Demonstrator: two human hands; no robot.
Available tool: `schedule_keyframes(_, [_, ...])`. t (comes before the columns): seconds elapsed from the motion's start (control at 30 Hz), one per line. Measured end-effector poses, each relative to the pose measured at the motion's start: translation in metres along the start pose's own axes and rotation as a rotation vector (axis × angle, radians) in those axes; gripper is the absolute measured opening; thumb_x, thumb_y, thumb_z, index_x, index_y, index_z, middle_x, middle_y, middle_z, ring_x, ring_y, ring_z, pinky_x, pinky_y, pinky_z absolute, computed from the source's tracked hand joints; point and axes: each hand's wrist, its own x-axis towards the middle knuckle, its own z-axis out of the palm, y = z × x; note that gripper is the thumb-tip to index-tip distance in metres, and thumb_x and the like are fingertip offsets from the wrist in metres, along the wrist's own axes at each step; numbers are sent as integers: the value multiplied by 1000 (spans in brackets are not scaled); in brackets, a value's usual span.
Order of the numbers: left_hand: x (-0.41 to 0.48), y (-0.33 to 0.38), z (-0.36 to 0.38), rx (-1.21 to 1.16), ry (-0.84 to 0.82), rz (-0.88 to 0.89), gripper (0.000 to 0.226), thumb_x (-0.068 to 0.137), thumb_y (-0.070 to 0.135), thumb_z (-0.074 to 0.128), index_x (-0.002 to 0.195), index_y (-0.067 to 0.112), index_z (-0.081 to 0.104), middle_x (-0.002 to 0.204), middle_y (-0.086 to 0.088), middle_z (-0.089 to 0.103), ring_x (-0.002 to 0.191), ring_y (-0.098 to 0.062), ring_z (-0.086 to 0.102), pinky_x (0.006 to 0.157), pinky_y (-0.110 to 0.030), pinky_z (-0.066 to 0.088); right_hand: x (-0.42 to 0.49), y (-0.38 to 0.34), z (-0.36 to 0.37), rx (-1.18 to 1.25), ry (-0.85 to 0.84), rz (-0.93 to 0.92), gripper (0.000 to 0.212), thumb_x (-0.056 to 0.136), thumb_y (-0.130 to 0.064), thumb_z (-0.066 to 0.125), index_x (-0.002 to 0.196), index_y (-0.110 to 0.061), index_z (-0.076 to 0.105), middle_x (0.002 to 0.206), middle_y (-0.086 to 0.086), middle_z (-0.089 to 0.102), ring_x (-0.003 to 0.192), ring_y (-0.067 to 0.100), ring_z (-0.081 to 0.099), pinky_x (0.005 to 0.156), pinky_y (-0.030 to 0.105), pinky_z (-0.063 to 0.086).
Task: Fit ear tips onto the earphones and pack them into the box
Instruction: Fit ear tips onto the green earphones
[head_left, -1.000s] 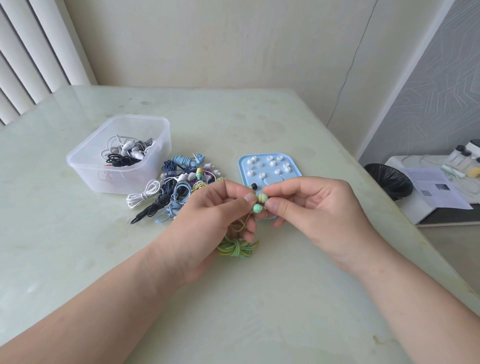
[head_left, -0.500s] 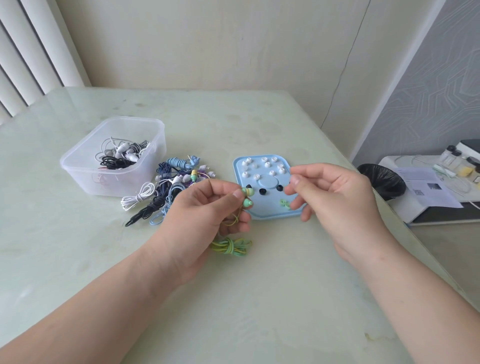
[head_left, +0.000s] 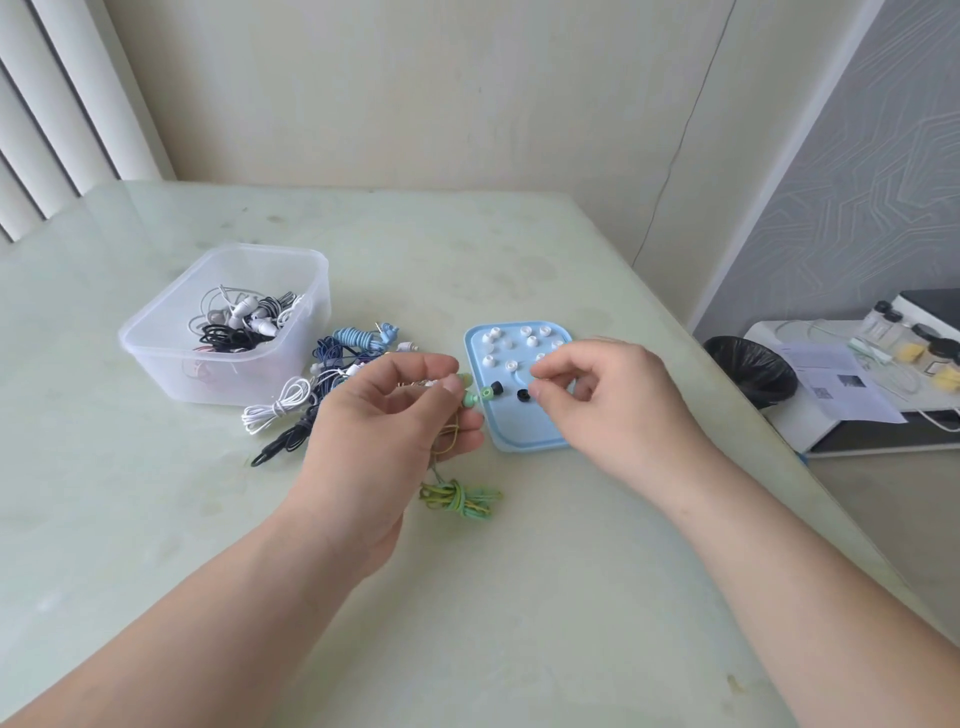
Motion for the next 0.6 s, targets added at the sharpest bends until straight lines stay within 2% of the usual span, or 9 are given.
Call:
schedule_keyframes(0.07, [1,2,-1,-19,41,30,6,96,4,69,102,4,70,81,-12,70,72,-25,72,70,-31,61,8,-8,11,-164,-36,-145,14,93,-23,72,104,-29,77,94,-10,60,79,0,55,74,29,49])
schedule_keyframes(0.1, [0,3,0,-27,53,39,7,96,4,70,103,3,69,81,-12,69,72,-25,72,70,-32,62,11,-12,16,-254,-52,-206,18,94,-24,69,110,-30,76,99,-7,57,91,8,56,77,33,50])
schedule_keyframes(0.13, [1,3,0,-34,61,45,8,96,4,69,103,2,69,80,-12,69,72,-25,72,70,-32,62,13,-16,20,-333,-69,-248,20,96,-25,67,112,-31,76,102,-4,55,101,16,55,79,36,50])
schedule_keyframes(0.2, [1,4,-1,-47,63,41,8,96,4,69,104,2,68,79,-11,69,72,-24,71,69,-31,61,15,-21,27,-462,-109,-288,19,99,-27,61,112,-31,75,103,-3,51,107,21,50,76,35,46])
schedule_keyframes(0.33, [2,4,-1,-60,50,23,9,96,3,70,105,2,68,76,-8,70,72,-25,72,70,-32,62,19,-16,33,-552,-119,-319,18,96,-21,63,100,-30,78,96,-2,49,102,23,50,70,29,28])
schedule_keyframes(0.5, [2,3,0,-80,10,5,7,97,2,67,104,0,67,77,-8,71,73,-27,72,73,-33,62,17,-15,35,-496,-3,-391,8,87,-15,73,81,-20,73,86,1,56,89,29,58,64,29,32])
schedule_keyframes(0.6, [3,2,-1,-87,-6,-15,8,97,0,67,105,-1,67,82,-12,70,78,-28,72,76,-34,62,15,-18,28,-330,41,-384,8,87,-15,70,82,-22,71,83,-4,61,81,22,59,60,33,46])
